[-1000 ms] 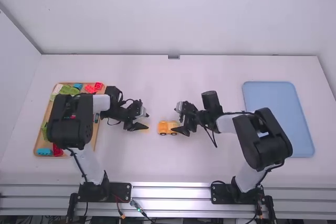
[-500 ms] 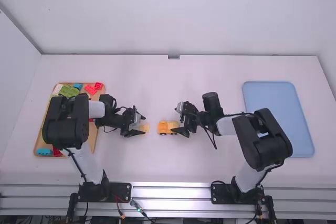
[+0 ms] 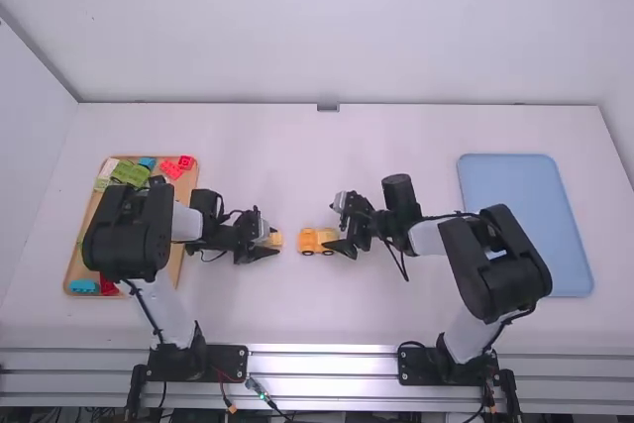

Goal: Assemble lego blocks to make yellow taxi

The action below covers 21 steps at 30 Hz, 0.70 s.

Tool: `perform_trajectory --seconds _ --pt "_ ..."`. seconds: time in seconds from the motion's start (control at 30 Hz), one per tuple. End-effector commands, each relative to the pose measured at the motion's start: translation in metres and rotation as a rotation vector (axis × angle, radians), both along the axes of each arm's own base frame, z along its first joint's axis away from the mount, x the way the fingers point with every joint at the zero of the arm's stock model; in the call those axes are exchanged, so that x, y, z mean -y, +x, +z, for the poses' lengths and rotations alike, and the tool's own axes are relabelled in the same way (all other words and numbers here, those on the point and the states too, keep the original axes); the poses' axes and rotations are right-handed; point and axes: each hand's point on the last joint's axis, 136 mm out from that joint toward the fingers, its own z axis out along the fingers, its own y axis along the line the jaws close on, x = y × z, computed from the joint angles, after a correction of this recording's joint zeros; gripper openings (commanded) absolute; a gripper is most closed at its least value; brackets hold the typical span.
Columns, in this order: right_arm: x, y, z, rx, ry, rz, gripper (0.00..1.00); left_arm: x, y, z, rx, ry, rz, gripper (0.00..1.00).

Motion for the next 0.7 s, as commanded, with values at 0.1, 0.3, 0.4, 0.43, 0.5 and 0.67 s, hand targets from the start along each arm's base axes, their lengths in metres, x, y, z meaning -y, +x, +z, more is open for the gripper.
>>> perform_trajectory --seconds 0.1,0.3,0.4,0.43,0.5,0.67 --pt "-0.002 0.004 0.011 0.024 0.018 0.002 0.99 -0.001 0.000 0.001 -0.022 -0.015 0.017 0.37" --pt "-0.002 0.004 0.011 0.022 0.018 0.002 0.99 0.000 0.002 0.001 -0.004 -0.006 0.013 0.30" --pt "-0.001 0.003 0.011 0.021 0.017 0.002 0.99 0.000 0.009 0.007 -0.017 -0.022 0.024 0.31" --pt "-0.001 0.003 0.011 0.021 0.017 0.001 0.99 0.000 0.013 0.010 -0.031 -0.027 0.035 0.30" --pt "-0.001 0.003 0.010 0.020 0.015 0.003 0.99 -0.001 0.019 0.020 -0.045 -0.028 0.047 0.30" --pt "0.000 0.000 0.001 0.010 0.000 0.011 1.00 0.011 0.020 0.041 0.011 -0.020 -0.018 0.26"
